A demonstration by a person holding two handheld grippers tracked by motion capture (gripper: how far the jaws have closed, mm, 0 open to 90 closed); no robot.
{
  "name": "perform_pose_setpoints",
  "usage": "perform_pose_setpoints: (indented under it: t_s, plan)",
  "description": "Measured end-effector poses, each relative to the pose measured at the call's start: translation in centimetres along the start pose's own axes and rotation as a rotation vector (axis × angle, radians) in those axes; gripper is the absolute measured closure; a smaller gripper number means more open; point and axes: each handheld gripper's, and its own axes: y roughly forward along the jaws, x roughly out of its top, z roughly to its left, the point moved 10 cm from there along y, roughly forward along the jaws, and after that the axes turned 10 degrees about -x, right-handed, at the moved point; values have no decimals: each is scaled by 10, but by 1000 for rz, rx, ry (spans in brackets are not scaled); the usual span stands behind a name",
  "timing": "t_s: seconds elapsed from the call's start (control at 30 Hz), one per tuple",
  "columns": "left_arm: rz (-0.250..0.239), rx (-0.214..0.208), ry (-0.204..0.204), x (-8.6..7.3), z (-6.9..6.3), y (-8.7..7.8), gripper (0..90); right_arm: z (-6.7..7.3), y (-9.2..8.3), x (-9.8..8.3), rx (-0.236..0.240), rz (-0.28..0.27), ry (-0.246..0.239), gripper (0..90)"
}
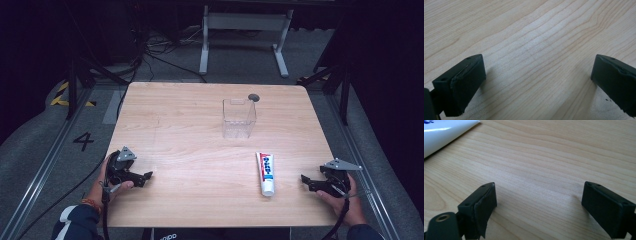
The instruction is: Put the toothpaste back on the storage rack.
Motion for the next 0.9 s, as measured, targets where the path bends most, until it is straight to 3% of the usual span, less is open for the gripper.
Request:
perform_pose_setpoints:
  t_s: [0.3, 0.7, 0.9]
  plan:
    - [0, -8, -20, -1, -2, 0, 1, 11, -7, 0, 24, 71, -48, 197]
    - [0, -7, -21, -1, -2, 0, 1, 30, -21, 15, 55, 42, -71, 206]
    - [-1, -7, -20, -1, -2, 0, 1, 46, -26, 28, 82, 40, -109, 215]
